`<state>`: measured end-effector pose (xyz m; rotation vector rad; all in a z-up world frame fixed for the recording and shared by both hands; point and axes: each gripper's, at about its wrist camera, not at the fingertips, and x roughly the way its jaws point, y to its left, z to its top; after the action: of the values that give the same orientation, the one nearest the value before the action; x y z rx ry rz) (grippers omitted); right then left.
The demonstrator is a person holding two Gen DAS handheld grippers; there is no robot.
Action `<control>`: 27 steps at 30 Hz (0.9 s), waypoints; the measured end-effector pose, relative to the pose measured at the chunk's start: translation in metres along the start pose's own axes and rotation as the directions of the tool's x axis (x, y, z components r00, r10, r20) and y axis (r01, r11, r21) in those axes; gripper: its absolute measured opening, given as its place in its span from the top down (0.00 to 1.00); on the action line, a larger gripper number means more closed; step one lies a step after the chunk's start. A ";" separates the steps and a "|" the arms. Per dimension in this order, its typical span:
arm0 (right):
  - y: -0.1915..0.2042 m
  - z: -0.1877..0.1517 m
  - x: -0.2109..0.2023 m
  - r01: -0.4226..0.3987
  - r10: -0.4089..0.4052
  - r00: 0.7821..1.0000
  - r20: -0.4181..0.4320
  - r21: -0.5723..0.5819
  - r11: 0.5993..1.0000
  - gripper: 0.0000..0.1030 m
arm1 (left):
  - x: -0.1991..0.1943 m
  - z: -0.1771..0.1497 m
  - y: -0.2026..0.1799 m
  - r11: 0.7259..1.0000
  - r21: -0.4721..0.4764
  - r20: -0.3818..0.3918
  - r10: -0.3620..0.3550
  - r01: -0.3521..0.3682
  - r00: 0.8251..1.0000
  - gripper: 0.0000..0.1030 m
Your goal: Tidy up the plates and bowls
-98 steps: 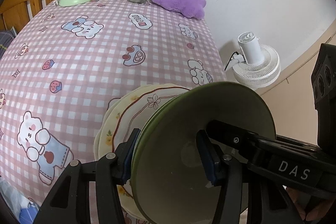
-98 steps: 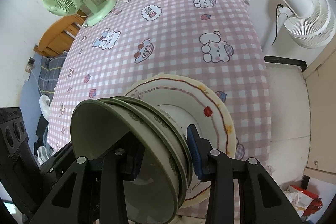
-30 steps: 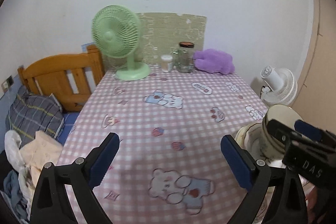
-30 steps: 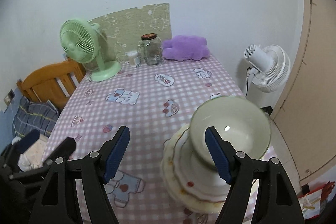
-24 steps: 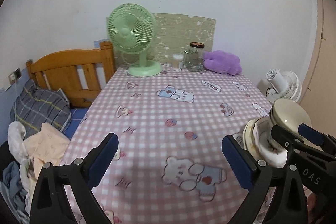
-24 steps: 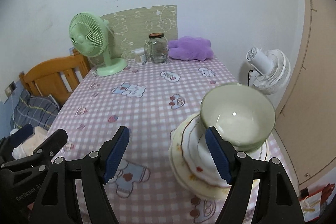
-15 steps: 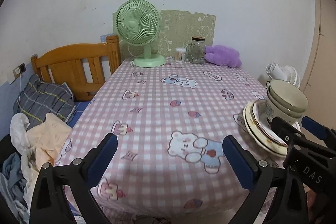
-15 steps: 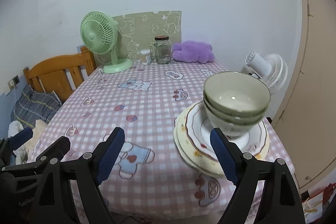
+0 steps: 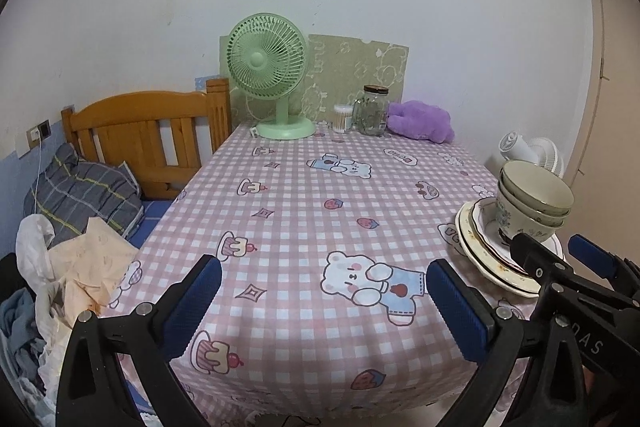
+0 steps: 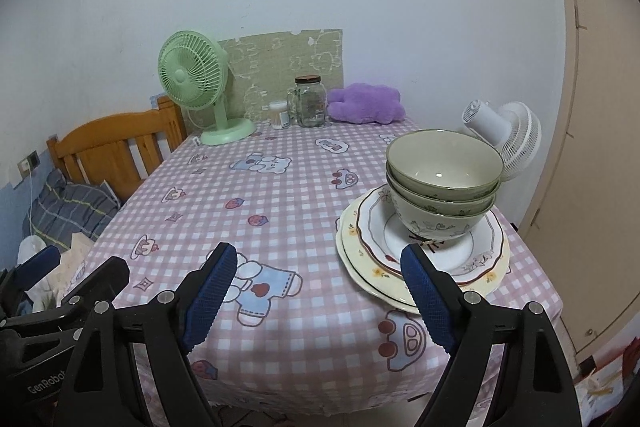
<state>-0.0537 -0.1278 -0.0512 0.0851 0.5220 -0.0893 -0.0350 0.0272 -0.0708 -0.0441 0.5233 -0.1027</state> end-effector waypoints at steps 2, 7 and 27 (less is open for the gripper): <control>-0.001 0.001 -0.001 0.003 -0.003 1.000 0.002 0.003 1.000 0.16 | -0.001 0.001 -0.001 1.000 0.003 0.003 -0.002 0.002 1.000 0.00; -0.002 0.005 -0.002 0.004 -0.004 1.000 -0.001 0.008 1.000 0.16 | -0.001 0.007 -0.002 1.000 0.009 0.011 -0.010 0.010 1.000 0.00; -0.003 0.006 -0.005 0.009 -0.009 1.000 0.009 0.008 1.000 0.16 | -0.009 0.008 -0.004 1.000 0.012 0.034 0.004 -0.004 0.999 0.00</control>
<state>-0.0554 -0.1311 -0.0433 0.0897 0.5128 -0.1001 -0.0388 0.0245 -0.0596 -0.0331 0.4884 -0.1008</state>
